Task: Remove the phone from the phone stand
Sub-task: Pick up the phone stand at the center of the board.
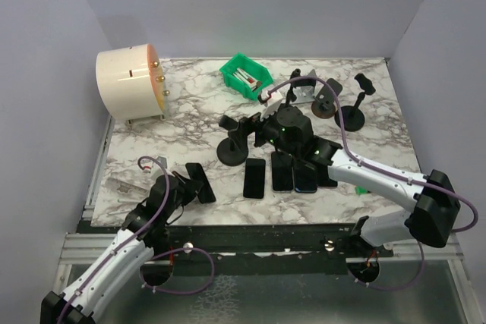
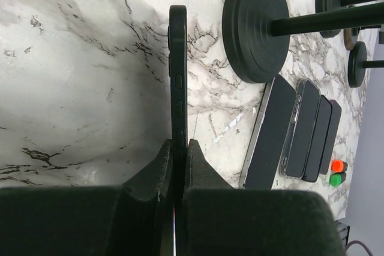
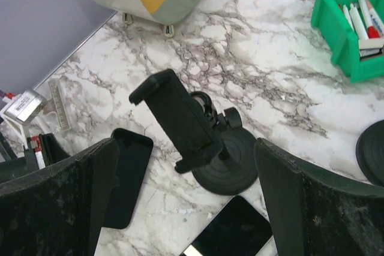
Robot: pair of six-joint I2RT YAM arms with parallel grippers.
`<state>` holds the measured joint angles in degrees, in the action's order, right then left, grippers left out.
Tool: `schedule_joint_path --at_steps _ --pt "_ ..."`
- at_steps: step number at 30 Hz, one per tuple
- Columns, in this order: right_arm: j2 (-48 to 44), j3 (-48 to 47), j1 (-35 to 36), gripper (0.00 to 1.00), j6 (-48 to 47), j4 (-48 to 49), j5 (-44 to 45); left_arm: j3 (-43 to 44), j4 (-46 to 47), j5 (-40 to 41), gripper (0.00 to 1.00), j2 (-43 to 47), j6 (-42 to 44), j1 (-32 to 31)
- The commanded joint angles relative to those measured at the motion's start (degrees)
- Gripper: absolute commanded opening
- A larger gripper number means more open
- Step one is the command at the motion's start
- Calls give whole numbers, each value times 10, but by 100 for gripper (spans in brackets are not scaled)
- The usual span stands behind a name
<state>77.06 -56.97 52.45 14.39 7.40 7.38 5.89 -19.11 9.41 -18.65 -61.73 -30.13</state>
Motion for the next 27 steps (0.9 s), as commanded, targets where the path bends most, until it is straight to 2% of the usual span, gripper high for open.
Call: schedule_joint_path --at_steps 1,8,14,18,23,27 --pt "42 -50 2 100 -46 3 1 -20 58 -14 0 -15 -8 -1" --pt "104 -99 2 99 -84 -34 10 -40 112 -3 0 -51 -5 -1" --pt "137 -131 3 94 -96 -64 28 -52 178 5 0 -113 7 -1" --pt "143 -140 3 79 -105 -70 44 -56 231 7 0 -157 17 -1" --pt "139 -145 3 49 -117 -65 71 -51 300 -1 0 -216 29 -1" --pt "130 -148 3 37 -127 -55 95 -39 333 -8 0 -264 40 -1"
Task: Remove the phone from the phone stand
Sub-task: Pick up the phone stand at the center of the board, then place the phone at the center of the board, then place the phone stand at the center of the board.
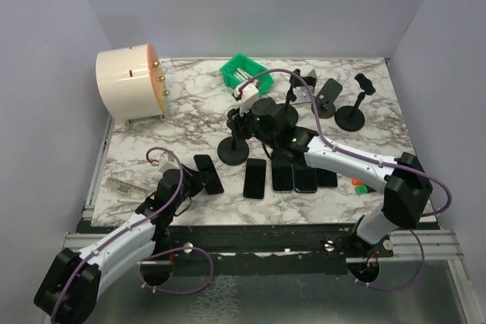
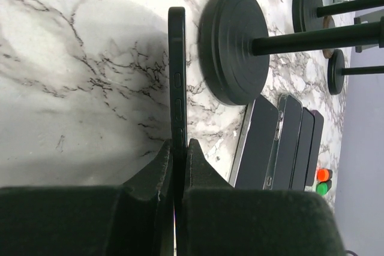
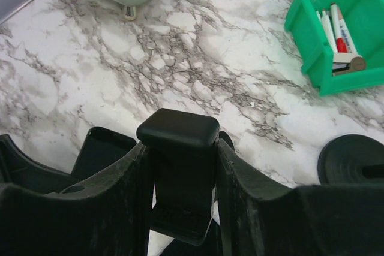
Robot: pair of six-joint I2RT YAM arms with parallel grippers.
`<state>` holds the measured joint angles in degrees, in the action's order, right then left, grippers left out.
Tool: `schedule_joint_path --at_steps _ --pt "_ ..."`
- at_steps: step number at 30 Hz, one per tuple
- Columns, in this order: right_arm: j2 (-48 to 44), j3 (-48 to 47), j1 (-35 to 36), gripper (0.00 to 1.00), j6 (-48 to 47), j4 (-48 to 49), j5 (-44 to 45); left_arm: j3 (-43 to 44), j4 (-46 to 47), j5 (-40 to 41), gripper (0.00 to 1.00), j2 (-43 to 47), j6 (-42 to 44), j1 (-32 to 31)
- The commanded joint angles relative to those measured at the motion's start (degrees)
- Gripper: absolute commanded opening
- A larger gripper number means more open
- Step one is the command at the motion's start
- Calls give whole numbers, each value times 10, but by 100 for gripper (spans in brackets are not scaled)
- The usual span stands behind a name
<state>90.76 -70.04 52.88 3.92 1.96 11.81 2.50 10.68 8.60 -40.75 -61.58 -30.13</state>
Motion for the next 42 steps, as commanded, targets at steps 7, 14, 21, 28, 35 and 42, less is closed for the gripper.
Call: schedule_joint_path --at_steps 7,14,21,28,35,42 --pt "-7 -43 -2 28 -57 -3 126 11 64 -3 11 -87 50 -1" --pt "14 -78 -7 26 -79 0 170 14 58 -3 39 -76 54 -1" --pt "43 -100 -39 25 -80 12 159 44 -44 21 57 20 57 -1" --pt "72 -108 -56 26 -68 14 136 87 -145 33 99 101 68 -1" --pt "76 -102 -58 43 -41 -5 131 131 -227 43 99 127 74 -1" --pt "33 -89 -58 92 6 -42 122 239 -359 100 99 57 58 -1"
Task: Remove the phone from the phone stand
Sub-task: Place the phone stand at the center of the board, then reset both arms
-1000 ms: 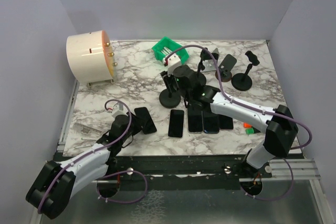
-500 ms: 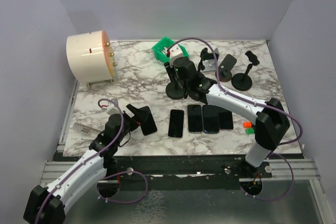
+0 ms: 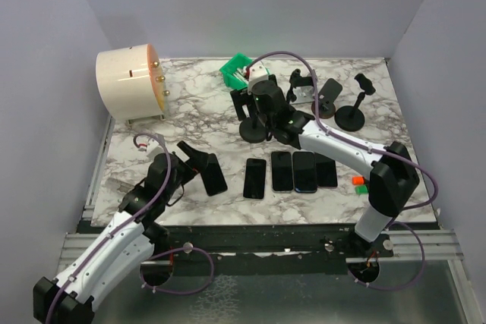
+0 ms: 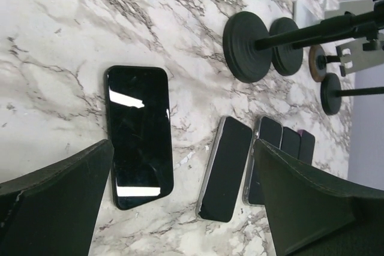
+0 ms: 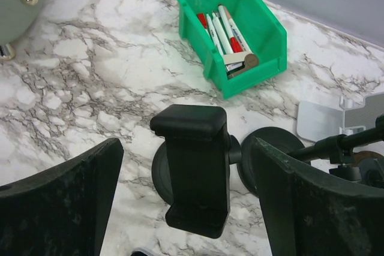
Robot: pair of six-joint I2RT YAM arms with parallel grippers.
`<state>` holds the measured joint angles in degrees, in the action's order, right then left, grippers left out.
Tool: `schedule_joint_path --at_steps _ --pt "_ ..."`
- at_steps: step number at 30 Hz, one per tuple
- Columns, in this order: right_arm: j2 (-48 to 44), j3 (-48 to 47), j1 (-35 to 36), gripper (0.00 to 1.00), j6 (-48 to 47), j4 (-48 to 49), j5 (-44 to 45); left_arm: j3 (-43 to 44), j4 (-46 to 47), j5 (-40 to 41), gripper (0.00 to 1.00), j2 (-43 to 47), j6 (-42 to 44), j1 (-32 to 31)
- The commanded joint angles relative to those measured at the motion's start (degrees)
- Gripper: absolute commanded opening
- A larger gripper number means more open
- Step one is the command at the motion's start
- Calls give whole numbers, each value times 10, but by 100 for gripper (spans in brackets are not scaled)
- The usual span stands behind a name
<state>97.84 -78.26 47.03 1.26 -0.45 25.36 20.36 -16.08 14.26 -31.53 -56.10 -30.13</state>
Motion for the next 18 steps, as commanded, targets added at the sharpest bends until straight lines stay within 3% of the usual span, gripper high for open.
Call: schedule_joint_path --at_steps 1,10,18 --pt "-45 -8 1 99 39 -27 -19 75 -97 44 99 -46 11 -1" --pt "-183 2 0 100 103 -116 -12 163 -173 152 99 -53 21 -1" --pt "-373 110 1 100 121 -141 58 201 -176 146 99 -30 48 -1"
